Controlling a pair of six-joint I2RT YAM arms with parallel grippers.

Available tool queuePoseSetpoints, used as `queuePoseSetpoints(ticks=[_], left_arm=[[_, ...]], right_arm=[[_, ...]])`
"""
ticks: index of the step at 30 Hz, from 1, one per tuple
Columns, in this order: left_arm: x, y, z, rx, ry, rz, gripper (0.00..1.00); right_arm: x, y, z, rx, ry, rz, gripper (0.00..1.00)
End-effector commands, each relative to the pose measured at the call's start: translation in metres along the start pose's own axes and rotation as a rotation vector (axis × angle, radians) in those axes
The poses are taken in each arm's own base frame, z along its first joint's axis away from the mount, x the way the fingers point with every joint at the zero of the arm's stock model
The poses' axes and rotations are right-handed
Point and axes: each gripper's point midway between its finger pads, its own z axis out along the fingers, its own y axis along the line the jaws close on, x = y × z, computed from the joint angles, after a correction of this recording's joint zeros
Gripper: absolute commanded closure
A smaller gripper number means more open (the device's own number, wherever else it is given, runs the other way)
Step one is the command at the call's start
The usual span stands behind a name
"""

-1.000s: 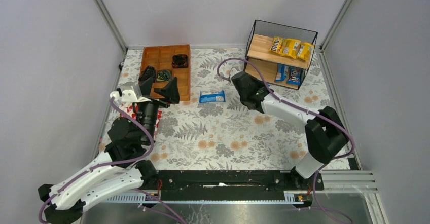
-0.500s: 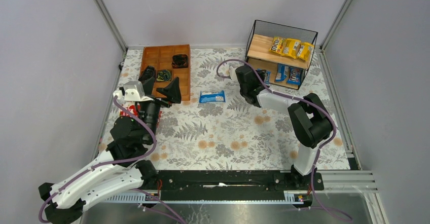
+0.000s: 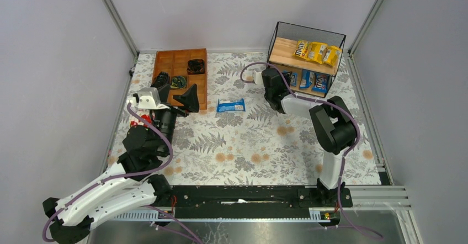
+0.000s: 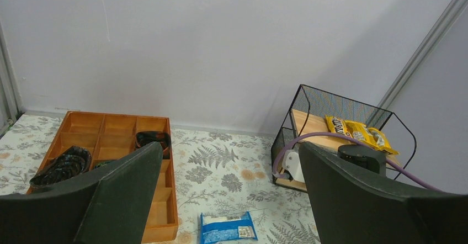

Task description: Place and organize the candy bags onto the shelf

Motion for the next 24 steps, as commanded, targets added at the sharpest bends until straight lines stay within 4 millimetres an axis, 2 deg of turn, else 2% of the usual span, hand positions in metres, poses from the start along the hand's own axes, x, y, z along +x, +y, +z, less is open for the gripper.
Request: queuePoseSetpoints(ticks=[1, 13, 20, 24], left_arm=[[-0.009, -0.002, 0.002, 0.002, -0.027, -0.011, 0.01], [-0.009, -0.002, 0.002, 0.006, -0.026, -0.014, 0.01], [-0.009, -0.003, 0.002, 0.007, -0.026, -0.015, 0.01], [-0.009, -0.003, 0.002, 0.009, -0.026, -0.015, 0.01]], right_arm=[[-0.009, -0.01, 0.011, 0.034, -0.033, 0.003, 1.0], [-0.008, 0.053, 0.015, -0.184, -0.089, 0.023, 1.0], [-0.003, 0.069, 0.027, -0.255, -0.06, 0.048, 1.0], [-0.001, 0.071, 0.036, -0.255, -0.042, 0.09, 1.0]])
